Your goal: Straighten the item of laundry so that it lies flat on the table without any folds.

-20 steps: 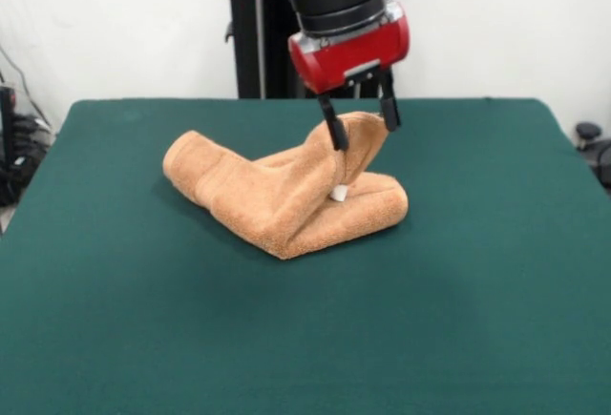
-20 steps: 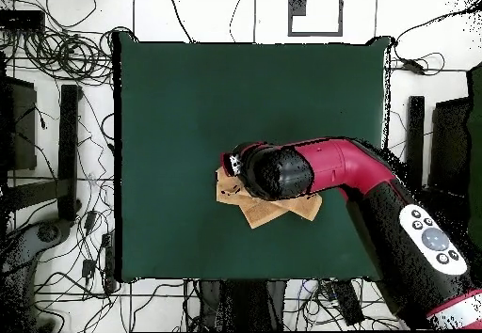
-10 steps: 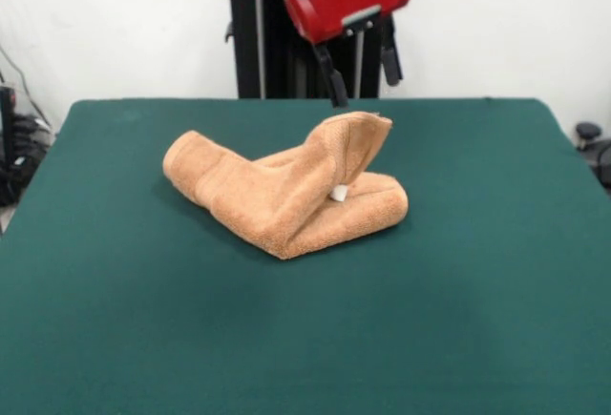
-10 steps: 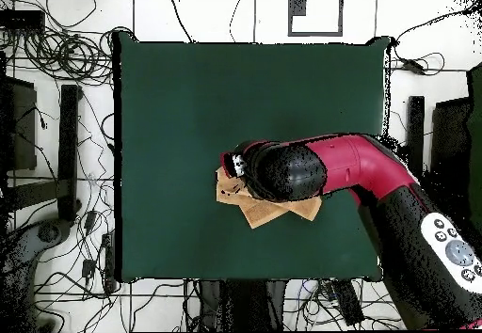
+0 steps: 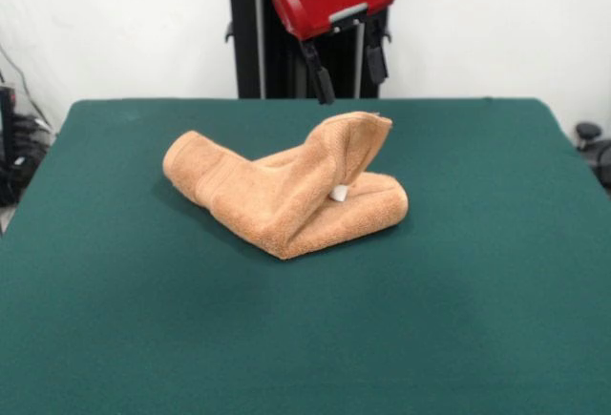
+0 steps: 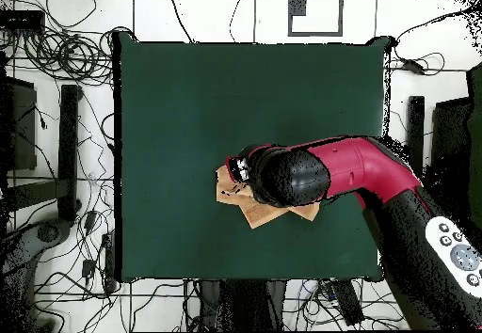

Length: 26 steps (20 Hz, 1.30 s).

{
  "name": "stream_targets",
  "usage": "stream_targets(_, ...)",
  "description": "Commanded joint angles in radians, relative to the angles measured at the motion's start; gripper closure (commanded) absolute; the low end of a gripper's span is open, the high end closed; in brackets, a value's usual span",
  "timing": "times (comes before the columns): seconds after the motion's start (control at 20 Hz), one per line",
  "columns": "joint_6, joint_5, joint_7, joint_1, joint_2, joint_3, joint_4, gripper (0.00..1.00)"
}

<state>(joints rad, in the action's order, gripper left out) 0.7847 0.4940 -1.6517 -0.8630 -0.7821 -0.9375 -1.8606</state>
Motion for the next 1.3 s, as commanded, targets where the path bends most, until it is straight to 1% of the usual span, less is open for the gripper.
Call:
stream_targets(0.05,0.067,0.050,0.230,0.030,0.026,-0.071,-0.149,0.00)
stream_targets(0.25,0.030,0.055,0.179,0.028,-0.007,-0.089,-0.209,0.00)
stream_targets(0.4,0.023,0.061,0.163,0.034,-0.012,-0.090,-0.225,0.00)
stream_targets(0.6,0.017,0.091,0.174,0.037,0.006,-0.085,-0.222,0.00)
stream_targets(0.75,-0.007,0.137,0.165,0.044,0.014,-0.067,-0.213,0.00)
stream_targets(1.05,-0.026,0.222,0.173,0.050,0.070,-0.034,-0.167,0.00)
stream_targets(1.3,-0.006,0.235,0.184,0.037,0.085,-0.046,-0.147,0.00)
